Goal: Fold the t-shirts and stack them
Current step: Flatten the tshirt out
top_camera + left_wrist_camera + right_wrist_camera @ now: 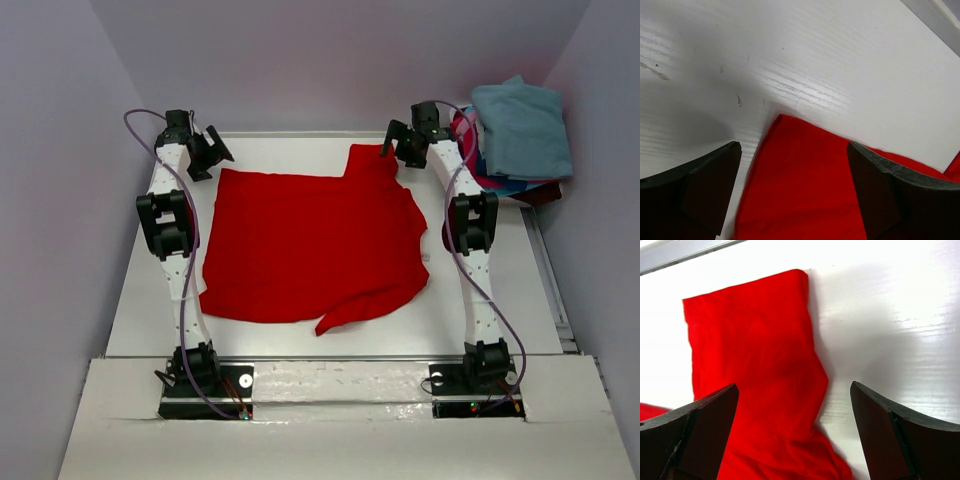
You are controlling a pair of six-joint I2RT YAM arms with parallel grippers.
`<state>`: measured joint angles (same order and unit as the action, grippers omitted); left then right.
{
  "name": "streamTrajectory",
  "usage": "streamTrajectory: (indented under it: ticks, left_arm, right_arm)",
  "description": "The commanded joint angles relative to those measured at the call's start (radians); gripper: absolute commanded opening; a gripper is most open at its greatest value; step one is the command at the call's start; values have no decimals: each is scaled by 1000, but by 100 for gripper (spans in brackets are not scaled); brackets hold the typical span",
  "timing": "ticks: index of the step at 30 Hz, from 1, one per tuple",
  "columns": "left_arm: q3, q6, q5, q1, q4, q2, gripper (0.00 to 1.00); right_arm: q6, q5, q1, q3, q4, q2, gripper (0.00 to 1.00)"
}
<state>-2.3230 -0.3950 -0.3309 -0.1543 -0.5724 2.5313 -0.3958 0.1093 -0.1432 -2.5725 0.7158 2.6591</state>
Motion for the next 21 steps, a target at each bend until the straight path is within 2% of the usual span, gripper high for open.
streamTrajectory:
  ticks: [1,13,21]
  left_arm:
    - [10,8,-19,-4,9,-12,98]
    - [20,-7,-34,-13,16,0,97]
    - [20,-28,-56,-13,29,9,89]
  right_arm:
    - [15,-8,8,-26,-81,35,99]
    - [32,-37,8,-41,-144,56,95]
    - [34,-25,8,-48,-171,67,90]
